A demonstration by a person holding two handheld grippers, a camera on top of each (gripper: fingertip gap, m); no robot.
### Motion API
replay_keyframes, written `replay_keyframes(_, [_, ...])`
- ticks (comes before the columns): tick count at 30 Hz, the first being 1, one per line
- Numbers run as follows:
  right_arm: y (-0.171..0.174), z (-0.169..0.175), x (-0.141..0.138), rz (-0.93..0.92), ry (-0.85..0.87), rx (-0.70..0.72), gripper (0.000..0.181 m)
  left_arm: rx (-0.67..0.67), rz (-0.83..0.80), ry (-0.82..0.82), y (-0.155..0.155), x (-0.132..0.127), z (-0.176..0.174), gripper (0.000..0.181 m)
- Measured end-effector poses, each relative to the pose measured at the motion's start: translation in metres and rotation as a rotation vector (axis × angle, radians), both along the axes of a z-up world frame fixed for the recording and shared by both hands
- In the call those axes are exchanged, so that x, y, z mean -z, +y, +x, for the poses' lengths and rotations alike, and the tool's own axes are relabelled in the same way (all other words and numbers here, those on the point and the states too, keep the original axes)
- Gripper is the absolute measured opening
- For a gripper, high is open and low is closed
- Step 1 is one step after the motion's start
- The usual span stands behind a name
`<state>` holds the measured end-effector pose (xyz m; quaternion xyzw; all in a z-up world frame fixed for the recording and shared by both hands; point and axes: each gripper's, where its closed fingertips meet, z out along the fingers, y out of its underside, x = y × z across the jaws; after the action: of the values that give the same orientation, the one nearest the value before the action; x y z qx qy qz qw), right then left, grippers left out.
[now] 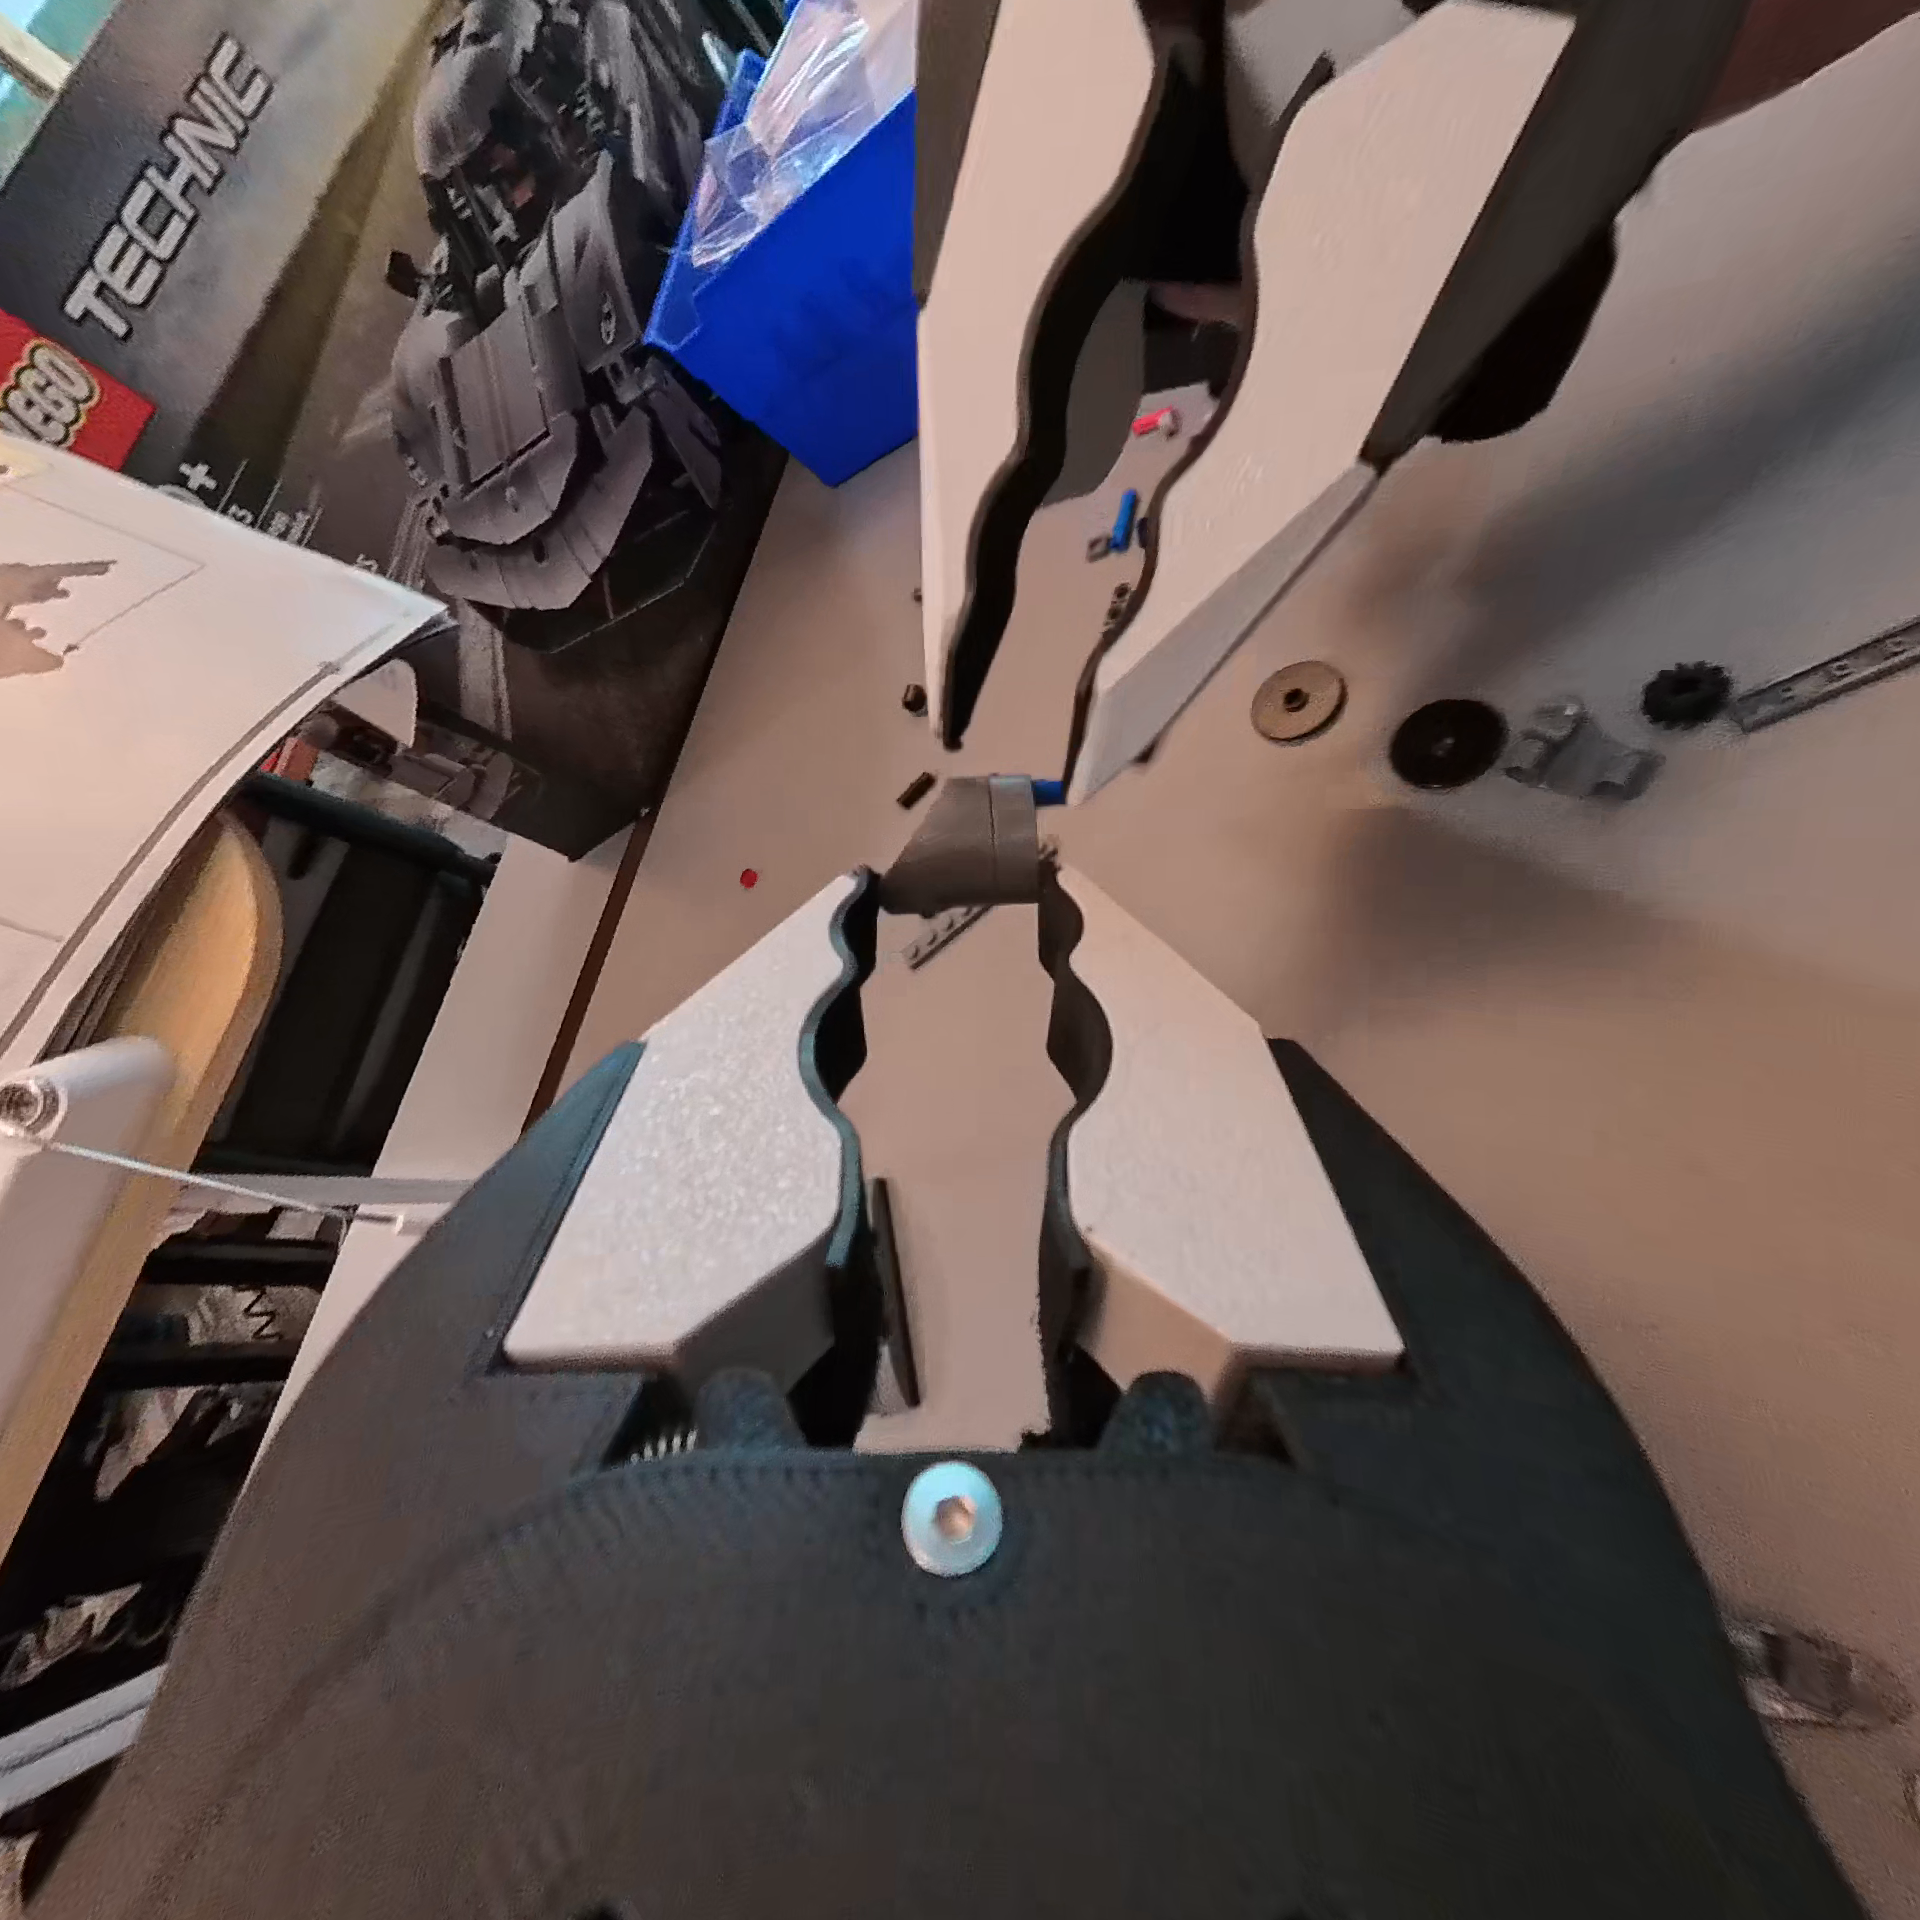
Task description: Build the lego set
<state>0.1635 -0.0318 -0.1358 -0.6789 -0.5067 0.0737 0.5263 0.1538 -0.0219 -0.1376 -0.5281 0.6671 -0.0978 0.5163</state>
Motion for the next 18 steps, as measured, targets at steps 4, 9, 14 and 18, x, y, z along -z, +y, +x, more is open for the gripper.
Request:
replay_keyframes(4, [0.002,0.005,-0.005,-0.062,0.090,0.012,0.022,-0.037,0.015,-0.023,0.007,-0.003,-0.002,0.029])
replay_keyframes(9, [0.002,0.001,0.011,-0.195,0.130,-0.002,0.032,-0.018,0.014,-0.035,0.002,-0.005,0.003,0.028])
replay_keyframes(14, [0.002,0.002,0.009,-0.196,0.135,0.006,0.011,-0.019,0.039,-0.039,-0.001,-0.005,0.007,0.028])
replay_keyframes(18, [0.004,0.004,0.011,-0.191,0.116,0.026,0.009,-0.030,0.026,-0.041,0.000,-0.004,0.008,0.028])
